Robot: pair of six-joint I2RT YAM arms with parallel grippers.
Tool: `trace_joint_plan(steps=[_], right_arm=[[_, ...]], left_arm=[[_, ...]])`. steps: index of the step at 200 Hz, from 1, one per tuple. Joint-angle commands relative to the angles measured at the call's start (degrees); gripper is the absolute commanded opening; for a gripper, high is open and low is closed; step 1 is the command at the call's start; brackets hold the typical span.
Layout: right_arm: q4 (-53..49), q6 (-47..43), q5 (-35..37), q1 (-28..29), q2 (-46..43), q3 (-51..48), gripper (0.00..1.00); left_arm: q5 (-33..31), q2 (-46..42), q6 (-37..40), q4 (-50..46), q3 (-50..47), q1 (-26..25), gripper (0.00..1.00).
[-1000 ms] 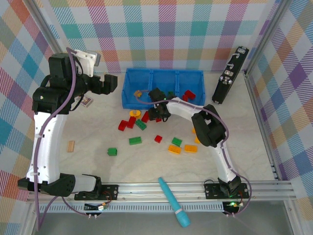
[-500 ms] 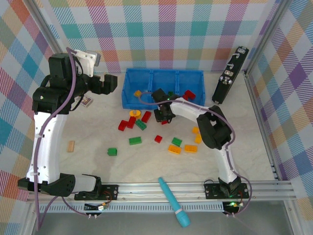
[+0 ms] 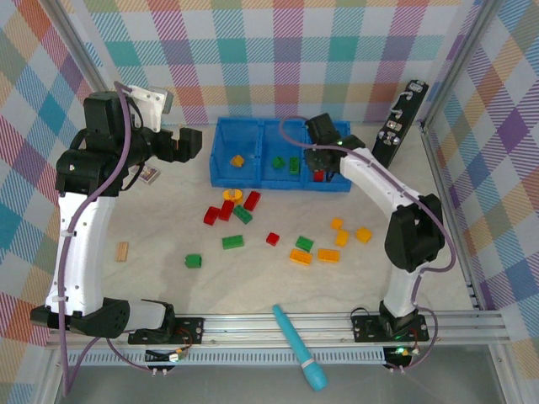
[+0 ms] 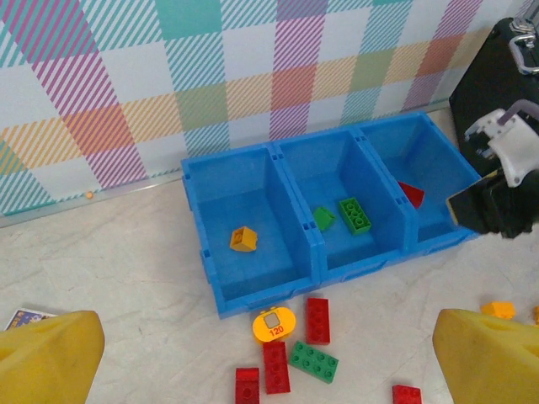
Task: Sort the legos into containers by color
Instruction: Place the lego in the container, then pick up the lego from the center of the table.
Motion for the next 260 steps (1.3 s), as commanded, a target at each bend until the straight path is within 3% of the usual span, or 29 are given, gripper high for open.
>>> trace_joint_plan(steps=[1,36,75,118,154,182,202,260], right_arm=[[3.16,-2.26,0.66,-2.08,4.35,2.48,0.27],[4.95,-2.29,-0.62,-4.38,11.53,6.82,0.29],[5.06,-1.83,-2.02,-4.81,16.32,10.19,0.39],[5.19,-1.8,-3.05,-4.8,12.13,8.13,0.54],[4.7,-0.72,-4.11,-3.34,3.39,0.59,0.56],[5.35,1.05,-6.28,0.19,-5.36,-8.53,0.56],[7.95,-0.67,-11.94,4.55,-10.06,-15.34,0.57],[12.4,-13.33,-25.11,16.6,-9.48,-24.86,0.58]], left_arm=[[-0.61,-0.51,0.45,1.06,-0.12,-0.79,1.0],[-0.79,-0.14,0.48,0.59,0.29,-0.81,1.0],[-1.39,-0.22,0.71,0.76,0.39,-0.8,1.0],[-0.1,0.48,0.35,1.02,0.31,-0.79,1.0],[1.84,0.15,-0.26,1.86,-0.96,-0.79,1.0],[2.11,-0.73,-0.31,2.55,-2.06,-0.79,1.0],[2.15,-1.17,-0.2,2.97,-2.84,-0.81,1.0],[4.54,-3.38,0.77,4.38,-4.81,-0.79,1.0]])
